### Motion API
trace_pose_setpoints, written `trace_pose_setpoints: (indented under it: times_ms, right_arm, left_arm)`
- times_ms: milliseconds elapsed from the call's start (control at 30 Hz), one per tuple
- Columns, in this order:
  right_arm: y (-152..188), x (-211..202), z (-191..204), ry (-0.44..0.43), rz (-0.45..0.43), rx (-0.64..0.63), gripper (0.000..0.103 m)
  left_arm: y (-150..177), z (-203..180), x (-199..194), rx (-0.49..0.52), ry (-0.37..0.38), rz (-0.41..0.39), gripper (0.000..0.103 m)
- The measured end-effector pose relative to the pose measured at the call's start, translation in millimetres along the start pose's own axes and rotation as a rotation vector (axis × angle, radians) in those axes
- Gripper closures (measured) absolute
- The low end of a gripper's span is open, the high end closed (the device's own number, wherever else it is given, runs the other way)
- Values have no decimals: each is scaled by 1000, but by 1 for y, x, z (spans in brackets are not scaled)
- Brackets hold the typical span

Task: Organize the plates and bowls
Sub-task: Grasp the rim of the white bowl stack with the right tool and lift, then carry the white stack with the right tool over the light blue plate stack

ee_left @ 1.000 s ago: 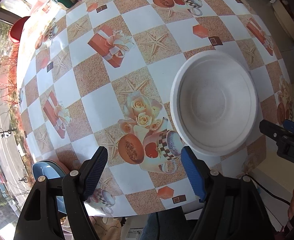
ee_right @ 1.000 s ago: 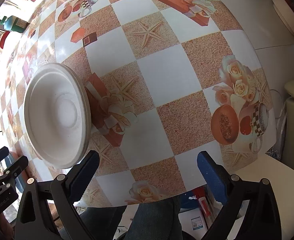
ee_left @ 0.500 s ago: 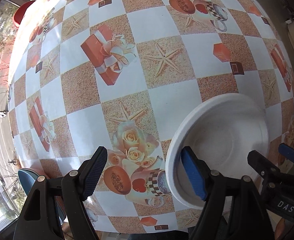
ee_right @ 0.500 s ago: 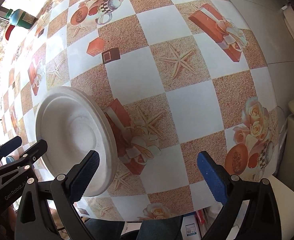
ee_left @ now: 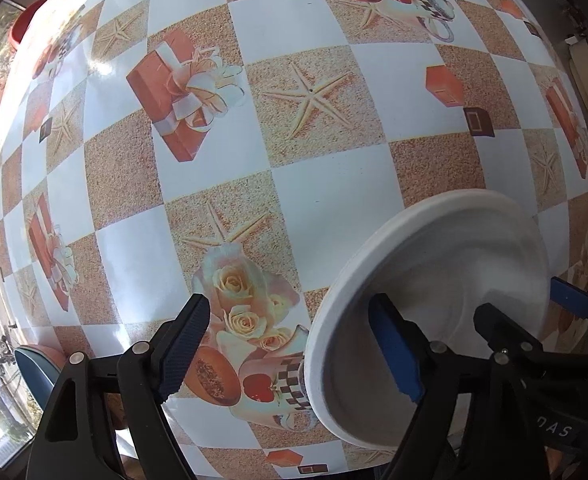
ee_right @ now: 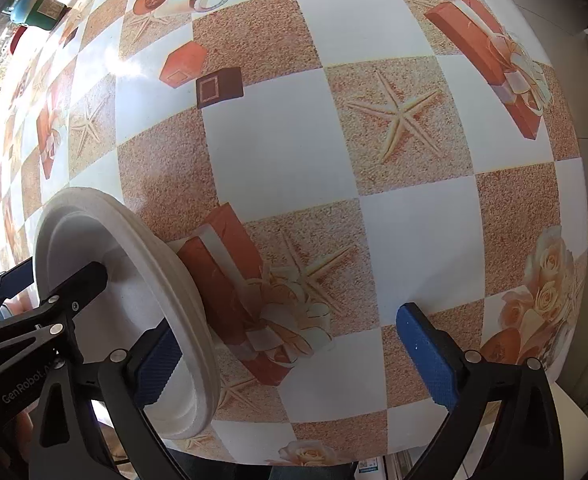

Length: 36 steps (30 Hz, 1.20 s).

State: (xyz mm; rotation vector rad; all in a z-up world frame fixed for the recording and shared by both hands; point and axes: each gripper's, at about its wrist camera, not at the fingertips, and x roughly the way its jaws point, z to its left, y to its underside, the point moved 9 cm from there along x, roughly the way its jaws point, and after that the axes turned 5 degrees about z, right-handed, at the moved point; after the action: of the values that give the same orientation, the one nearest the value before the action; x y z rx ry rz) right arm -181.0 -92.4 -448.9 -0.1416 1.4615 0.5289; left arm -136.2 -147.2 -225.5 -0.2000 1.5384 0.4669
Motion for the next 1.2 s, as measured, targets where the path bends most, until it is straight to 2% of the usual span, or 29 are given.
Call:
trace_pose_setpoints:
  times_ms: [67,133,167,200,233,267,300,333,367,400,433,567,767,833,1000,1200]
  right_arm:
    - [16,6,-4,10,-8,-11,3]
    - [22,4,-4,6,-20,-17,3]
    - [24,5,-3,4,-17,-18,5]
    - [28,8,-1,-8,-9,-15,13]
    - [29,10,1,-26,1,-9,15]
    - [31,11,2,-27,2,-2,19]
    - [31,10,4,-31,-1,-2,27]
    - [32,8,8,-40,-2,-11,33]
    - [34,7,14,-51,-3,-31,50]
    - [37,6,23,-73,7,-55,73]
    - [39,6,31,-107,23,-71,77]
    - [53,13,34,-92,59,-75,77]
    - [105,30,57,-70,112,-107,77]
    - [108,38,69,-53,128,-133,77]
    - [125,46,103,-11,165,-220,77]
    - [125,32,140,21,117,-291,77]
  left_arm:
    - [9,0,2,6,0,1,19]
    - [17,-6,4,8,39,14,27]
    - [20,-12,6,17,70,25,33]
    - [22,-17,5,28,88,28,44]
    - [24,-23,5,48,94,31,55]
    - [27,-29,4,74,103,37,61]
    - [31,-35,5,98,100,49,66]
    - [32,-39,5,115,97,58,66]
    - [35,-40,7,113,95,65,66]
    - [40,-40,9,113,106,82,66]
    - [45,-39,10,125,109,89,66]
    - [74,-35,15,181,83,87,65]
    - [125,-13,28,138,125,138,65]
    - [138,-3,32,129,128,153,65]
    - [148,29,24,85,112,108,65]
    - [150,56,6,25,129,45,65]
